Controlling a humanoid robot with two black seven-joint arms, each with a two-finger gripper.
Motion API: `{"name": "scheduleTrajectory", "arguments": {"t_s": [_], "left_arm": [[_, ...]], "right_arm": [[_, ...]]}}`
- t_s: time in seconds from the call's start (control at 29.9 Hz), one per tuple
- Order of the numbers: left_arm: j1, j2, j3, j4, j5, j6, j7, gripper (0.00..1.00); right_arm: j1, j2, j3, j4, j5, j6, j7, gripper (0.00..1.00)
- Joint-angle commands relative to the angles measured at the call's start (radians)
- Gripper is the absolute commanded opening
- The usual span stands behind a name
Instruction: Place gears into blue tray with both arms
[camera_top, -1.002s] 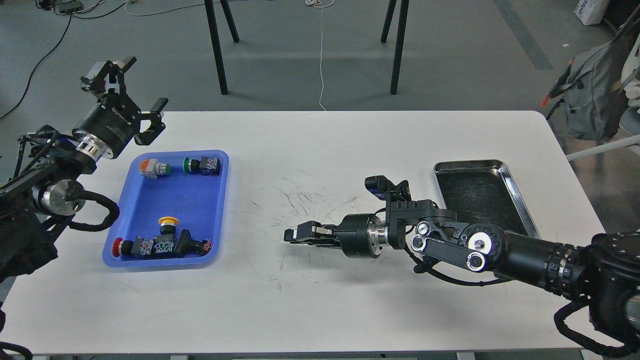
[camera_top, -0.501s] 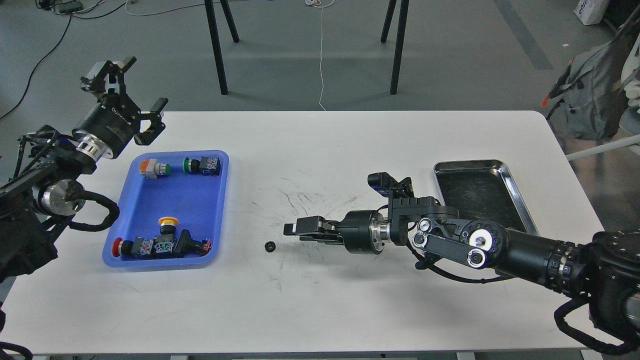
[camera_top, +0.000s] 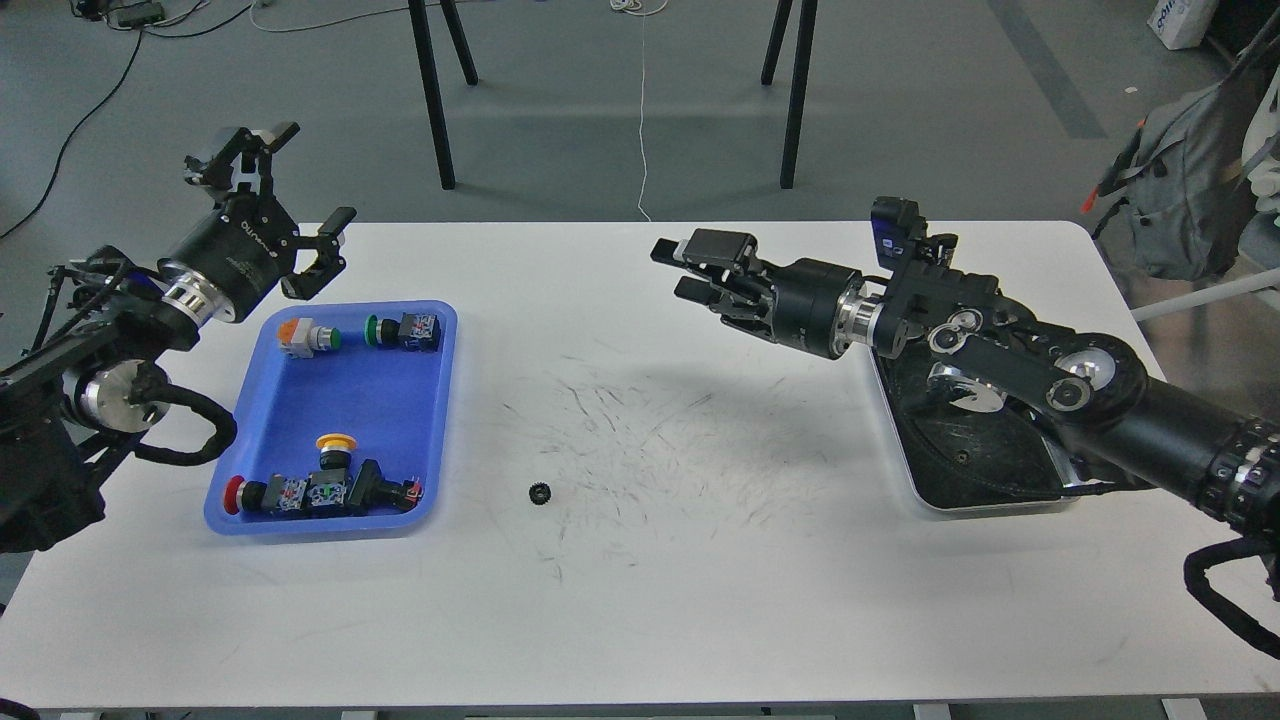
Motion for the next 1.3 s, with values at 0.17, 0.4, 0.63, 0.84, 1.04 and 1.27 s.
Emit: {"name": "scheduleTrajectory", "arguments": {"t_s": [0.17,0.4,0.63,0.84,1.04,1.27], "left_arm": [[0.007,0.145,0.08,-0.318,0.078,0.0,0.01,1.0],[0.03,0.271,0.099,-0.529,0.084,0.033,-0.005,1.0],[0.035,0.199,0.066,-0.48,0.076,0.009,-0.07,1.0],[0.083,0.142,0.031,-0.467,0.026,0.0,-0.07,1.0],[0.126,0.194,0.043,-0.535,0.026,0.0,-0.07,1.0],[0.106,0.346,0.16,-0.647,0.121,0.0,0.038,1.0]], "right_arm": [[-0.04,-0.127,0.138,0.006,0.097,-0.006,0.002,0.66],[-0.125,-0.147,0.256,0.023,0.108,-0.014,0.003,0.66],[-0.163,-0.168,0.27,0.043,0.108,-0.027,0.003,0.66],[-0.171,-0.17,0.272,0.046,0.108,-0.03,0.003,0.66],[-0.18,-0.17,0.278,0.044,0.108,-0.046,0.003,0.66],[-0.202,-0.17,0.282,0.047,0.108,-0.052,0.003,0.66]]}}
